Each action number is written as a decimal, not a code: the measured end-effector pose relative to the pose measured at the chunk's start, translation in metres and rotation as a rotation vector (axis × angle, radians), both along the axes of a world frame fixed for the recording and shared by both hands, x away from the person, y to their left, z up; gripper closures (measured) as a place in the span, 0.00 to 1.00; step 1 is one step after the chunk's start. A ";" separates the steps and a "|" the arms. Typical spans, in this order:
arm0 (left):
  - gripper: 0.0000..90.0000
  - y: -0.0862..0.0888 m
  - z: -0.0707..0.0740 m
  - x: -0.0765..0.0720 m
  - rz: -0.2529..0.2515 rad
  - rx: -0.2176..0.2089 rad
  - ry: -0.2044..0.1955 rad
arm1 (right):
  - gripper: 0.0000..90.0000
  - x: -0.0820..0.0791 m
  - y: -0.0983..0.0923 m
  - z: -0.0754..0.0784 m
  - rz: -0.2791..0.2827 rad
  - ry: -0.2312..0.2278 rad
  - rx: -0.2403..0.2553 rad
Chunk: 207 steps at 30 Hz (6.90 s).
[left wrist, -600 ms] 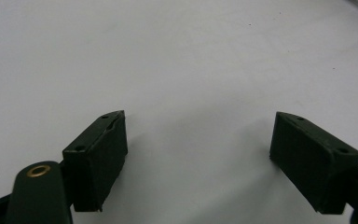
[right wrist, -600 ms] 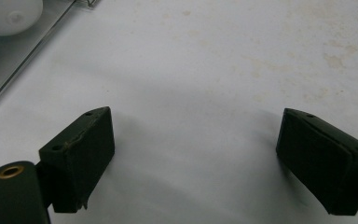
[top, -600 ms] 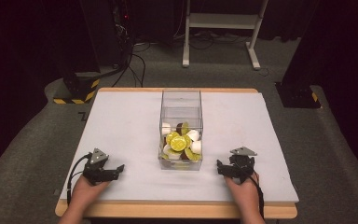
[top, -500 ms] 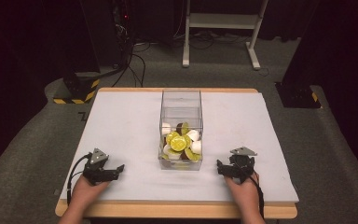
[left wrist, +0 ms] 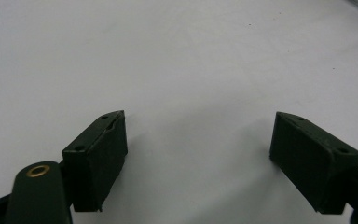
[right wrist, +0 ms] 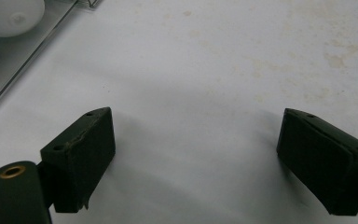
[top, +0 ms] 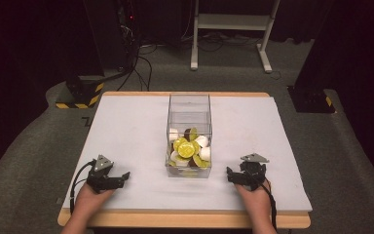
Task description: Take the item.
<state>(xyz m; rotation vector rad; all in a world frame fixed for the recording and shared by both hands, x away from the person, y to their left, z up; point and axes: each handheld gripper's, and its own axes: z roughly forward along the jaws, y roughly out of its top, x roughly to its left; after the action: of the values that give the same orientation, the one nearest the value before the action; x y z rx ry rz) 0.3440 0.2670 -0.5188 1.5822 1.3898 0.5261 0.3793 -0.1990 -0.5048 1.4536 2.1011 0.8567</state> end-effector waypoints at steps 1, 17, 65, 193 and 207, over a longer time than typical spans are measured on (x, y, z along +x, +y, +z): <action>0.21 0.000 0.000 0.000 -0.001 0.001 0.000 | 0.13 0.000 0.000 0.000 0.000 -0.001 -0.001; 0.21 0.000 0.000 0.000 0.000 0.000 0.000 | 0.13 -0.004 -0.003 0.007 0.019 -0.018 -0.004; 0.21 0.001 0.000 0.000 -0.003 -0.002 0.001 | 0.14 0.010 0.025 0.035 0.089 -0.093 0.040; 0.16 -0.001 -0.001 -0.001 0.056 0.011 0.002 | 0.29 0.010 0.147 0.079 0.377 -0.145 0.063; 0.16 -0.002 -0.001 -0.001 0.066 0.001 0.000 | 0.40 0.009 0.151 0.076 0.374 -0.146 0.013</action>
<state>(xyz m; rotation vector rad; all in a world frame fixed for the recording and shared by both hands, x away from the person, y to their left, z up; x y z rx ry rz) 0.3430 0.2649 -0.5197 1.5414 1.4452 0.5665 0.3887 -0.0476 -0.4284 0.9818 2.2911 1.0780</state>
